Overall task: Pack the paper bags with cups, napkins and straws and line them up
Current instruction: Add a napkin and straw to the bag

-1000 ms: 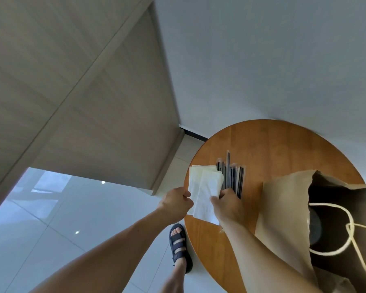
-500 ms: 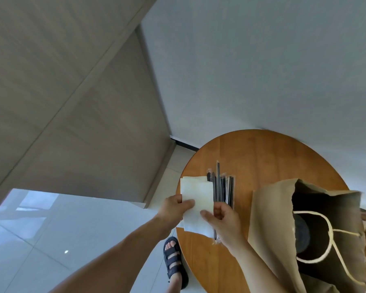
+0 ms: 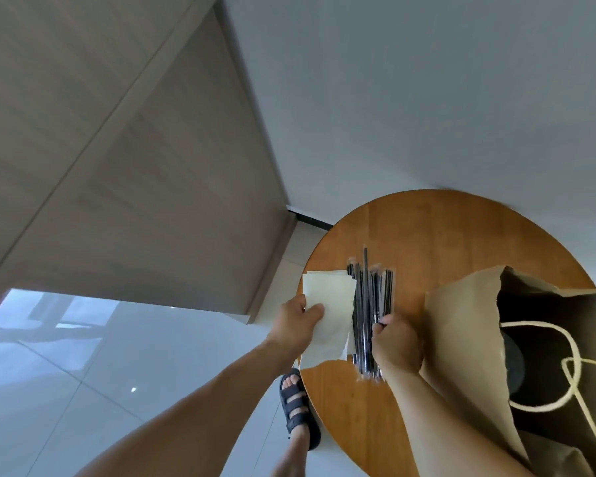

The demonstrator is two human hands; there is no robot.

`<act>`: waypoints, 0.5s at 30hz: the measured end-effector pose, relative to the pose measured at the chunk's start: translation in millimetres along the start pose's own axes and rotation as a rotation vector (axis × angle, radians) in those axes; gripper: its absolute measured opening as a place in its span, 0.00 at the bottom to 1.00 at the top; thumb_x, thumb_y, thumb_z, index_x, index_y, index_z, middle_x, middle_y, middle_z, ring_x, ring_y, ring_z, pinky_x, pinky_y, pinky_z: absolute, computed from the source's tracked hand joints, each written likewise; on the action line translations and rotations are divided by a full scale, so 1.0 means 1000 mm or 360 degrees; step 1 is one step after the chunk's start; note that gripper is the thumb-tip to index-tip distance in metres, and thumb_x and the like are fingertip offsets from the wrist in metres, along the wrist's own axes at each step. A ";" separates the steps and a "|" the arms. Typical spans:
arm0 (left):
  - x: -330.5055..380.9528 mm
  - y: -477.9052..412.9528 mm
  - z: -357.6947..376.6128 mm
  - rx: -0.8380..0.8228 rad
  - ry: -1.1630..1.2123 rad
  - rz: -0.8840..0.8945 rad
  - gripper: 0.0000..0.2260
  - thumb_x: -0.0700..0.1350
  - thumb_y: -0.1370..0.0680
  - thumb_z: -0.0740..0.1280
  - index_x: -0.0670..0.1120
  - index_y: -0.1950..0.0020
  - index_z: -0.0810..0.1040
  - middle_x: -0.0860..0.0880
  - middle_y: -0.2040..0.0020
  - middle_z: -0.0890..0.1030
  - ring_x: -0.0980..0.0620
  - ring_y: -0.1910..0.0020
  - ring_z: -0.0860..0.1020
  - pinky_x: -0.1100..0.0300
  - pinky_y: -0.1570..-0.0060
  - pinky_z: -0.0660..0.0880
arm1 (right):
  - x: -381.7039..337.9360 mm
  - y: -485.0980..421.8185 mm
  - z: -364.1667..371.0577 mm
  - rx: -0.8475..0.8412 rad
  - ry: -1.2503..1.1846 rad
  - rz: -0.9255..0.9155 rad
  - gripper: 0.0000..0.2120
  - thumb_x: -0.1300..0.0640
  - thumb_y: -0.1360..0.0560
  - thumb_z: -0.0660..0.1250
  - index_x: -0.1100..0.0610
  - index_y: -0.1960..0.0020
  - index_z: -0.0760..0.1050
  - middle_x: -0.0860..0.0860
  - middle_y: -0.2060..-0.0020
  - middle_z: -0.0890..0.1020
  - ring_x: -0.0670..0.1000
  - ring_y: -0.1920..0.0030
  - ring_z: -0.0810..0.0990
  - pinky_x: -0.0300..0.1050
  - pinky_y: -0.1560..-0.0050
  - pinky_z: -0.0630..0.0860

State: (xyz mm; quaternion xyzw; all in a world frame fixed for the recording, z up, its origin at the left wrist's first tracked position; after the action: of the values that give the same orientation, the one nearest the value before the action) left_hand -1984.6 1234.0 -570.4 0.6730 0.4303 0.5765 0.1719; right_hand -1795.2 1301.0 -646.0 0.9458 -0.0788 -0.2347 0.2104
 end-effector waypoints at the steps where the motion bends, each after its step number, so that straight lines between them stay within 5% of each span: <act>1: 0.001 0.001 0.000 0.0010 0.0007 0.0005 0.04 0.51 0.18 0.63 0.53 0.51 0.74 0.53 0.53 0.80 0.54 0.56 0.80 0.69 0.70 0.73 | 0.000 0.001 -0.003 -0.0003 -0.0017 0.0010 0.05 0.57 0.21 0.65 0.53 0.50 0.80 0.49 0.61 0.83 0.51 0.61 0.82 0.50 0.61 0.82; 6: 0.016 0.011 0.000 0.0026 -0.0019 0.0046 0.05 0.51 0.18 0.62 0.52 0.52 0.74 0.52 0.53 0.79 0.54 0.55 0.79 0.66 0.67 0.74 | -0.006 0.011 -0.028 -0.0025 -0.0138 0.0079 0.06 0.55 0.20 0.62 0.51 0.51 0.78 0.45 0.63 0.80 0.48 0.64 0.79 0.43 0.66 0.76; 10: 0.046 0.029 -0.004 0.0044 -0.0040 0.0138 0.05 0.50 0.18 0.62 0.50 0.47 0.74 0.50 0.50 0.80 0.52 0.53 0.79 0.61 0.61 0.76 | -0.046 0.044 -0.074 -0.0001 -0.0587 -0.0226 0.03 0.55 0.22 0.68 0.49 0.55 0.77 0.41 0.65 0.80 0.40 0.64 0.80 0.30 0.69 0.72; 15: 0.099 0.067 -0.012 -0.0033 0.0153 0.0321 0.06 0.46 0.18 0.61 0.51 0.42 0.76 0.52 0.50 0.83 0.50 0.51 0.82 0.53 0.50 0.80 | -0.085 0.088 -0.128 -0.0265 -0.1039 -0.0500 0.05 0.58 0.25 0.72 0.49 0.56 0.79 0.42 0.64 0.83 0.39 0.60 0.81 0.30 0.59 0.76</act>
State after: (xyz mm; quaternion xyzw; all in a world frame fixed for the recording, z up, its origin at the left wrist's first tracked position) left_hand -1973.5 1269.8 -456.2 0.6825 0.3623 0.6270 0.0990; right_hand -1812.8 1288.8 -470.0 0.8013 0.0237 -0.5590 0.2118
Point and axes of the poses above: each hand's wrist, its own y-axis away from the middle knuckle, its own z-axis out of the palm, x = y × z, the point moved 4 cm from there along -y, towards the middle knuckle
